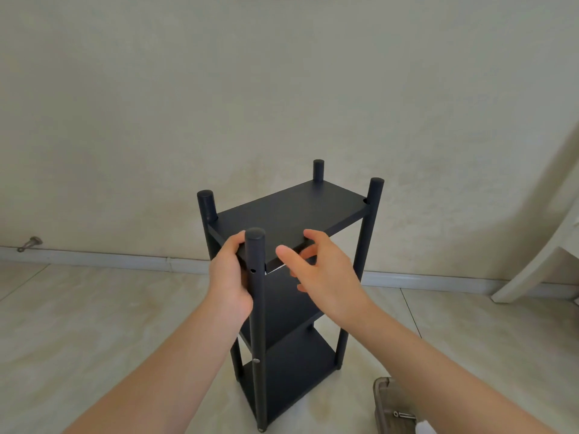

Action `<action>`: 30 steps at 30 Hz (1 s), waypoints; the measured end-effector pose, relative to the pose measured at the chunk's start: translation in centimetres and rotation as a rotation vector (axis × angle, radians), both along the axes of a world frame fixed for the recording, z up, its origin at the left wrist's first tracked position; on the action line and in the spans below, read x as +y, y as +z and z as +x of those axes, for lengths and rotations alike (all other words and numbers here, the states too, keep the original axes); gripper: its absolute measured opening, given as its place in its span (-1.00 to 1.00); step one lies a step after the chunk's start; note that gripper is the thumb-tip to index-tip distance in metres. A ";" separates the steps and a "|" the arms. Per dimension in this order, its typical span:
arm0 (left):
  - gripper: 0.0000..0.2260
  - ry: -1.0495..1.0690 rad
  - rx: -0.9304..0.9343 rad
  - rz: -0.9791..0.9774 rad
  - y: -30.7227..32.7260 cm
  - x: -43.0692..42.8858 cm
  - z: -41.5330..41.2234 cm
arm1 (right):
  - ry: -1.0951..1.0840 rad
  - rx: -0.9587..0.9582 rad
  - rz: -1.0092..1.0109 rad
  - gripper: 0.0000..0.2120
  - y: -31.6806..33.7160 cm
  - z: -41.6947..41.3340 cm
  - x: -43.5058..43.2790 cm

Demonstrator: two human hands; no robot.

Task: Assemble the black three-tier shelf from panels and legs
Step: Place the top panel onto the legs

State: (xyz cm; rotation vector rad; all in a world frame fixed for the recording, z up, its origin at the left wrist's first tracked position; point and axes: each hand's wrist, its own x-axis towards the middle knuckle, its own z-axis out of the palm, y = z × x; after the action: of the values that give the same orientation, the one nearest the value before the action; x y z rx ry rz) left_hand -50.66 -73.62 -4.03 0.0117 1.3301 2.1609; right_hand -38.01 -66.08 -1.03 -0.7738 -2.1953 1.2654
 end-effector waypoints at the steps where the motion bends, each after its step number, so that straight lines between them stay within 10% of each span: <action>1: -0.85 -0.009 0.002 0.011 0.0 0.0 0.2 | 0.037 -0.031 0.018 -0.29 -0.2 -0.1 -0.2; 14: -0.70 -0.192 -0.018 0.178 -0.2 -0.3 2.1 | 0.179 -0.089 0.204 -0.29 -0.7 0.0 0.1; 30: -0.55 -0.508 -0.024 0.265 -0.2 1.2 5.1 | 0.408 0.066 -0.157 -0.45 -0.7 4.9 8.4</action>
State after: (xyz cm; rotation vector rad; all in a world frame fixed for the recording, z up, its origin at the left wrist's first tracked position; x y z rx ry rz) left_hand -45.53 -72.41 -4.23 0.3857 0.8951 1.8683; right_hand -33.13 -57.64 -1.69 -0.3381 -2.2937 1.6480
